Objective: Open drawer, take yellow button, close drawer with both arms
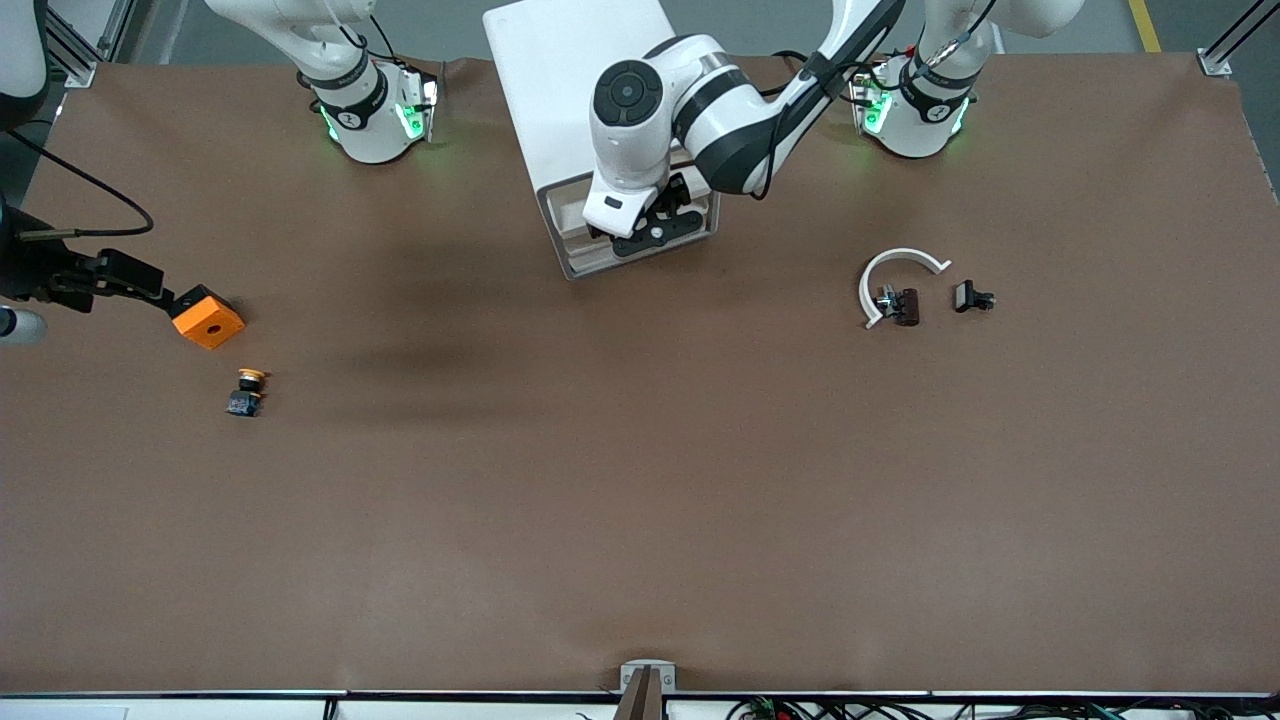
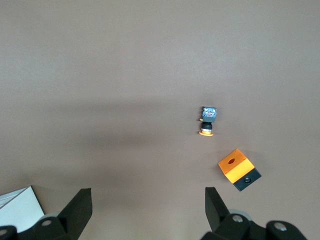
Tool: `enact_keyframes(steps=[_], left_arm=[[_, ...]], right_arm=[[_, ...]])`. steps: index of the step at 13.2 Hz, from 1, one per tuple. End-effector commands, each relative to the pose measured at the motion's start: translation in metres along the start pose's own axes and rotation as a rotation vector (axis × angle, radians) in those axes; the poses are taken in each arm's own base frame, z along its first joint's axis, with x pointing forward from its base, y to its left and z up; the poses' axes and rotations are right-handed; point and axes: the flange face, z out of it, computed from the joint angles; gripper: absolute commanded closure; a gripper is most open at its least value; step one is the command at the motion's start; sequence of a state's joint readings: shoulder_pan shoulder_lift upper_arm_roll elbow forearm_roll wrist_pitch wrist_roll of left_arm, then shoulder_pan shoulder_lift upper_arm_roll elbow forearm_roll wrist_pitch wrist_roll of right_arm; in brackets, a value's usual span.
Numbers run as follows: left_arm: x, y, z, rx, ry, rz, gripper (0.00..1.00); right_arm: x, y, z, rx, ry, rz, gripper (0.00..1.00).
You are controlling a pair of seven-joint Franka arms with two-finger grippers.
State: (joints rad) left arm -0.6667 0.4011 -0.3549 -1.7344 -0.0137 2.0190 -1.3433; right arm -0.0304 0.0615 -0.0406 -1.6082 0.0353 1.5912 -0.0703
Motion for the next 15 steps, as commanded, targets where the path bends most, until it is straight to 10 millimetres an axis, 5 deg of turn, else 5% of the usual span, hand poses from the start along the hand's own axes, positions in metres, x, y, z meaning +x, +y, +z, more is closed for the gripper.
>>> enact_keyframes(steps=[1,4,11,13,15], left_arm=[[-0.03,0.01,0.004,-0.003,-0.032,-0.005,0.0],[-0.041,0.015,-0.001,-0.023,-0.062,-0.024,0.0],[-0.047,0.019,-0.006,-0.043,-0.097,-0.027,0.0],[-0.031,0.017,-0.011,-0.051,-0.081,-0.029,0.0],[0.02,0.009,-0.031,-0.089,-0.072,-0.034,0.0]], right_arm=[[-0.005,-0.009,0.0,-0.027,-0.016,0.042,0.0],[-0.008,-0.025,-0.009,-0.071,-0.043,0.071,0.0],[-0.009,-0.015,-0.029,-0.063,-0.02,0.053,0.0],[-0.011,-0.015,-0.042,-0.065,-0.003,0.053,0.0],[-0.018,-0.015,-0.06,-0.069,-0.014,0.056,0.0]])
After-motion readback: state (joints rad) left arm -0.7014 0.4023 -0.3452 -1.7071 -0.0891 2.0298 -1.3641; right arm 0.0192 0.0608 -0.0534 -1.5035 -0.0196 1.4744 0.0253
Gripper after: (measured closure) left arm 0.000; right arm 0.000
